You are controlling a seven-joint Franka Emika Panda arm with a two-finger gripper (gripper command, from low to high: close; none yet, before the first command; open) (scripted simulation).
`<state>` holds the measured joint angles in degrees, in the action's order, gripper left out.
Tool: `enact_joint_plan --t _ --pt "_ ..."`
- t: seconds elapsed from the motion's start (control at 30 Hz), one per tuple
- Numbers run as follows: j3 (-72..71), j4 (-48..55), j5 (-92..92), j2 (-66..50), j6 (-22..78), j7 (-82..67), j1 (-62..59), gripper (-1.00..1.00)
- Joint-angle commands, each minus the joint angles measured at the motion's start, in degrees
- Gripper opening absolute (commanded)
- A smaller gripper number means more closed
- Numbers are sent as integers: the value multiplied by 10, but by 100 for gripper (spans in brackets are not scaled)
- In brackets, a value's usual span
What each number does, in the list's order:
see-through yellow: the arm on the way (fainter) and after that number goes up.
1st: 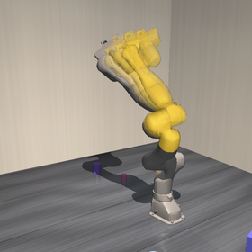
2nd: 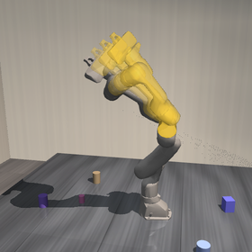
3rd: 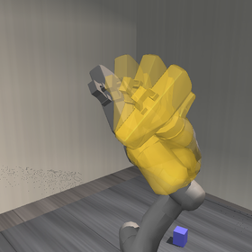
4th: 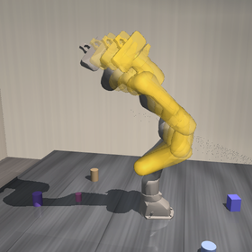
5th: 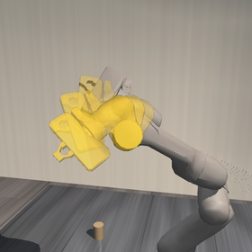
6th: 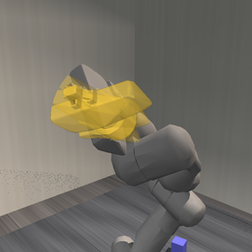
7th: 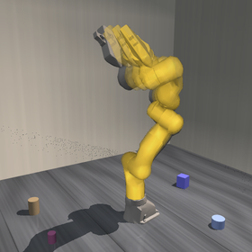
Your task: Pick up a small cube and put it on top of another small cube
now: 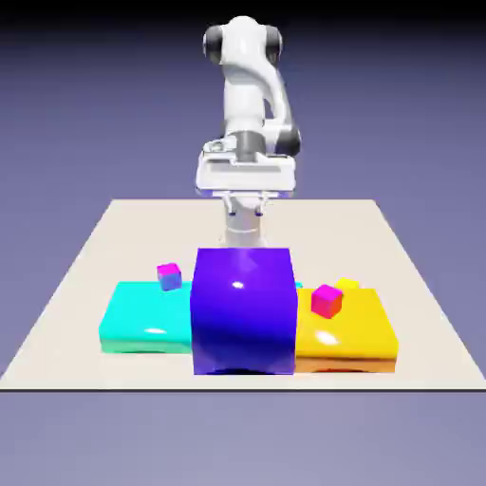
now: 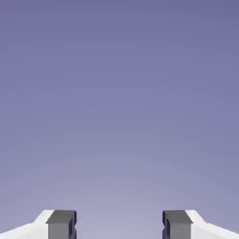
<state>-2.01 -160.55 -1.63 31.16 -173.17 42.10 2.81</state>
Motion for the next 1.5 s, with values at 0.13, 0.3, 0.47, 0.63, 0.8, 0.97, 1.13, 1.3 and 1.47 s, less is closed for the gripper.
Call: enact_joint_plan --t 0.13,0.3,0.47,0.63,0.8,0.97,1.13,1.3,1.47 --pt "-96 2 -76 -79 39 125 49 0" --pt "-192 3 -151 -159 79 249 98 0" --pt "-289 5 -227 -238 118 374 147 0" --pt "-381 5 -299 -315 156 498 191 0" --pt "-364 -14 -283 -308 148 610 134 0" --pt "-364 -14 -283 -308 148 610 123 0" --pt "-341 -9 -263 -350 112 622 154 0" --pt "-283 1 -212 -453 20 650 205 0" --pt "-277 3 -206 -465 10 653 210 -100"
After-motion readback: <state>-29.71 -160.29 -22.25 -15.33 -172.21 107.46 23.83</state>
